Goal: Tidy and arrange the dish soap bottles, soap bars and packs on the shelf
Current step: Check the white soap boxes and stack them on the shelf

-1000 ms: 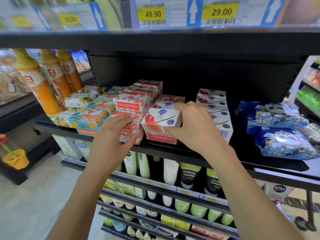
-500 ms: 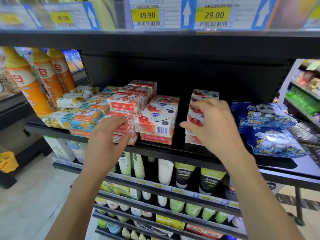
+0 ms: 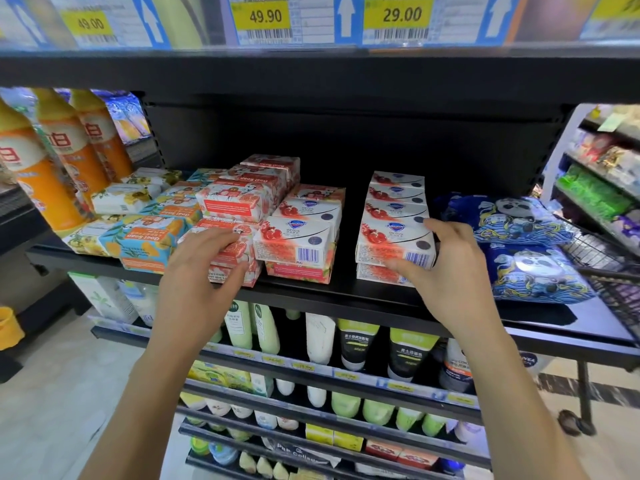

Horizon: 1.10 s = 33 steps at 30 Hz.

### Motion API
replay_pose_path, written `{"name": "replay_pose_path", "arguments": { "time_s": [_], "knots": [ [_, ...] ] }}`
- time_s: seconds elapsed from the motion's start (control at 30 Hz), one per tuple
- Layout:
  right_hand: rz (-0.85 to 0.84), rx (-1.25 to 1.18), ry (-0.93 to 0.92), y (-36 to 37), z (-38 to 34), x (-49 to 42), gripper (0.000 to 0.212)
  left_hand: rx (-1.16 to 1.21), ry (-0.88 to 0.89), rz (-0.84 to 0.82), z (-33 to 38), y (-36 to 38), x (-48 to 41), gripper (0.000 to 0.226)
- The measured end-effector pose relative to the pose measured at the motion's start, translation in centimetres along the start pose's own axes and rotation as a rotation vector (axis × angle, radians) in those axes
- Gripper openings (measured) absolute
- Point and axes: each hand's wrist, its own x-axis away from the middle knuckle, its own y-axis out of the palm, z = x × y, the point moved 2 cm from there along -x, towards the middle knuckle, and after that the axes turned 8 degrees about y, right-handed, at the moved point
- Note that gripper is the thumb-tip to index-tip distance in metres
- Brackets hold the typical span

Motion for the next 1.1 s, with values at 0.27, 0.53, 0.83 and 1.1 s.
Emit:
{"name": "replay_pose_path", "arguments": {
  "time_s": [0.27, 0.53, 0.83, 1.1],
  "knots": [
    [0.038, -0.135, -0.073, -0.3, 0.3, 1.2, 0.085, -0.021, -0.016, -0.026, 1.2, -0.5, 0.0, 0.044],
    [0.013, -0.324, -0.212, -0.7, 0.2, 5.4, 0.079, 0.633, -0.220, -0.027, 9.0, 0.2, 2.5, 0.047],
    [-0.014, -0.420, -0.232, 0.0, 0.5, 9.2, 0.081, 1.124, -0.489, -0.141, 11.5, 3.1, 4.5, 0.033],
    [-0.284, -0.838, 0.133, -0.2, 1.0, 10.0, 0.062, 1.181, -0.550, -0.137, 10.8, 3.5, 5.7, 0.042]
  ]
}}
